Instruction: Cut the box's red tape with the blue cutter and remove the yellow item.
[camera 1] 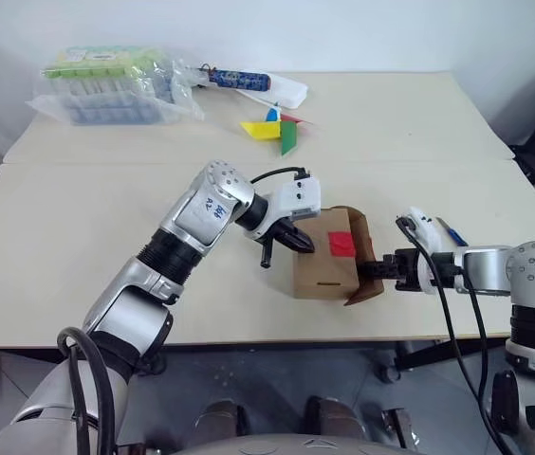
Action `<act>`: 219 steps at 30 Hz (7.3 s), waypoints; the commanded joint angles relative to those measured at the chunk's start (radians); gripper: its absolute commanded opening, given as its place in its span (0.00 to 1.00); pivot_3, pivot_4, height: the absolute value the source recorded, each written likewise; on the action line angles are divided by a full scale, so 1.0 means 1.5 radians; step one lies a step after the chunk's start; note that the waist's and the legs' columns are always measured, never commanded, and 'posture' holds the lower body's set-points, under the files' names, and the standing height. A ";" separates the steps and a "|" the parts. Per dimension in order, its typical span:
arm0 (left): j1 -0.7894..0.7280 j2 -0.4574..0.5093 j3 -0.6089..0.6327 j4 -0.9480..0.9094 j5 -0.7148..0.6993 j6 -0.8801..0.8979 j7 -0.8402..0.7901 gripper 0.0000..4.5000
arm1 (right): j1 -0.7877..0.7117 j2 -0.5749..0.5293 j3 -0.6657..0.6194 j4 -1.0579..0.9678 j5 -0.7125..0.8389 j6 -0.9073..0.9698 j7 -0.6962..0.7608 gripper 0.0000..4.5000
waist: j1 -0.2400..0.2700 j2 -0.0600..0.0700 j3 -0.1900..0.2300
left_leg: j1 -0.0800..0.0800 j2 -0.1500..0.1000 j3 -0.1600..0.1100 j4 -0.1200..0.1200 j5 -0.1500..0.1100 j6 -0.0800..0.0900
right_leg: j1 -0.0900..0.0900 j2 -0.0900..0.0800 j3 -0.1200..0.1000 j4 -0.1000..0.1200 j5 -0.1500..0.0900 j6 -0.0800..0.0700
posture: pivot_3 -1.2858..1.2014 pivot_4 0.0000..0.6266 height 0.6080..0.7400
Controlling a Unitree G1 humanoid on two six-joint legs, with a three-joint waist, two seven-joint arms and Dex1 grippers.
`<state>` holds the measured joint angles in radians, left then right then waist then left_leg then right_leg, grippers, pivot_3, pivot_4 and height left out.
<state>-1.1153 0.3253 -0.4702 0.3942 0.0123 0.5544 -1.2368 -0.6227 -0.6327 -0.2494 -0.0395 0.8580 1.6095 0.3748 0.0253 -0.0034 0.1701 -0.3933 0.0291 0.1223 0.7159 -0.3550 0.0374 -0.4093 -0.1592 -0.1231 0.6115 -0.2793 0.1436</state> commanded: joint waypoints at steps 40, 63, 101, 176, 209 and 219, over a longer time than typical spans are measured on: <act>0.049 -0.015 0.033 0.020 0.039 0.040 0.074 0.00 | -0.253 -0.198 0.308 -0.073 0.642 -0.069 -0.508 0.00 | 0.001 0.000 0.000 | -0.002 -0.001 -0.002 0.001 0.000 0.004 | 0.001 -0.005 -0.003 -0.003 0.000 0.000 | 0.52 0.24 1.00; -0.014 0.136 0.224 -0.030 -0.130 0.190 0.013 0.00 | -0.322 -0.224 0.396 -0.040 0.621 -0.067 -0.504 0.00 | -0.015 0.000 0.001 | -0.008 0.000 -0.001 -0.001 -0.002 0.004 | -0.004 -0.004 -0.010 -0.003 0.001 0.001 | 0.52 0.24 1.00; -0.017 0.094 0.146 -0.101 -0.257 0.210 0.024 0.00 | -0.412 -0.260 0.444 -0.052 0.682 -0.093 -0.565 0.00 | -0.016 0.000 0.004 | -0.009 -0.001 0.000 -0.001 -0.002 0.002 | -0.005 -0.003 -0.010 -0.003 0.001 0.001 | 0.52 0.24 1.00; 0.077 0.139 0.036 -0.002 -0.012 0.015 0.012 0.00 | 0.020 -0.284 0.223 -0.188 0.427 -0.270 -0.420 0.88 | 0.000 -0.001 0.005 | -0.009 -0.001 0.005 0.002 -0.002 0.004 | -0.004 -0.003 -0.010 -0.004 0.001 0.001 | 0.52 0.24 1.00; 0.046 0.205 0.150 0.025 -0.042 -0.028 -0.037 0.00 | 0.388 -0.245 -0.278 -0.194 0.033 -0.719 0.440 0.99 | 0.003 -0.002 0.006 | -0.008 -0.003 0.005 0.002 -0.002 0.004 | -0.003 -0.003 -0.009 -0.004 0.001 0.002 | 0.52 0.24 1.00; 0.010 0.196 0.173 -0.089 -0.118 0.124 -0.052 0.00 | 0.589 -0.261 -0.344 -0.179 -0.049 -0.805 0.712 0.99 | 0.003 -0.003 0.006 | -0.006 -0.004 0.003 0.002 -0.001 0.003 | -0.001 -0.003 -0.008 -0.003 0.001 0.002 | 0.52 0.24 1.00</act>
<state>-1.0539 0.6165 -0.2169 0.3041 -0.1377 0.6795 -1.3089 0.2433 -1.0057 -0.7137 -0.3062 0.7995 0.4338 1.3761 0.0292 -0.0074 0.1788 -0.4024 0.0233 0.1272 0.7195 -0.3571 0.0426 -0.4106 -0.1630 -0.1354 0.6066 -0.2772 0.1472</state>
